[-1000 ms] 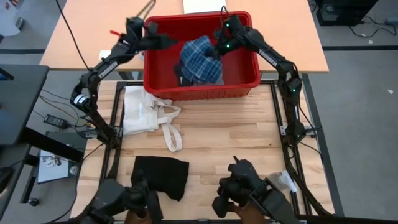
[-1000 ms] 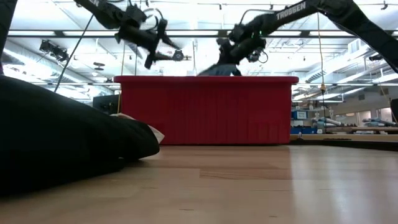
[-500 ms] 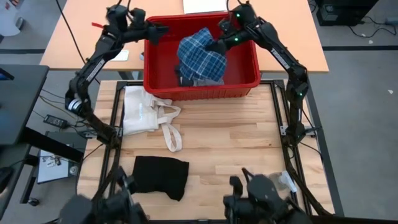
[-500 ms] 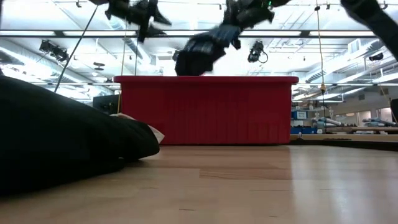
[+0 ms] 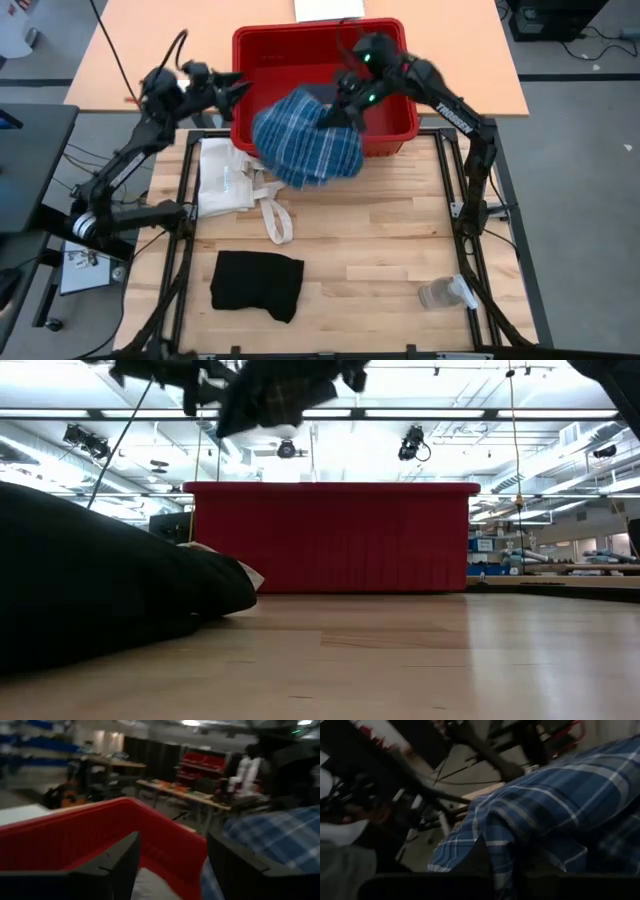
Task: Fold laundry
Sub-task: Remove the blue polo shirt from the red bin
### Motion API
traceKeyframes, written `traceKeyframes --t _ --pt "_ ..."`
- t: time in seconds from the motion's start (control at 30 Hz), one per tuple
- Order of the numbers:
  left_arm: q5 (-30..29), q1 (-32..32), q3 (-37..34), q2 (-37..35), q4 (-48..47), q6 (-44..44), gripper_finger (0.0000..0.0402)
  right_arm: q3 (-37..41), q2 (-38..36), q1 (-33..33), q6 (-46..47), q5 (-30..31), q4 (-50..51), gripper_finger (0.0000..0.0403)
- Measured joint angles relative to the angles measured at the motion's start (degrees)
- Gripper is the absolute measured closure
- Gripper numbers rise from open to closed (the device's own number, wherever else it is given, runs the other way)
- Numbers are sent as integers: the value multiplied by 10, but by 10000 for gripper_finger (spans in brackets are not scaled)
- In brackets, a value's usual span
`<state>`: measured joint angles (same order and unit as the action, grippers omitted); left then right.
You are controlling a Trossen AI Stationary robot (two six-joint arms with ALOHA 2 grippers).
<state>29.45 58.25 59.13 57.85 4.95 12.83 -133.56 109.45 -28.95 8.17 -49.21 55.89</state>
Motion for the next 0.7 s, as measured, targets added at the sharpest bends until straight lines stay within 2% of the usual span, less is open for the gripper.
traceKeyframes --t 0.17,0.33,0.47,0.7 --pt "-6 -2 -34 -72 -22 6 169 26 0 77 27 35 -27 376" --pt "-16 -3 -41 -120 -55 25 169 84 1 144 71 54 -89 376" --pt "-41 -2 -42 -146 -84 65 169 148 1 193 104 60 -205 376" --pt "-39 -3 -42 -173 -91 106 169 282 1 267 152 59 -407 376"
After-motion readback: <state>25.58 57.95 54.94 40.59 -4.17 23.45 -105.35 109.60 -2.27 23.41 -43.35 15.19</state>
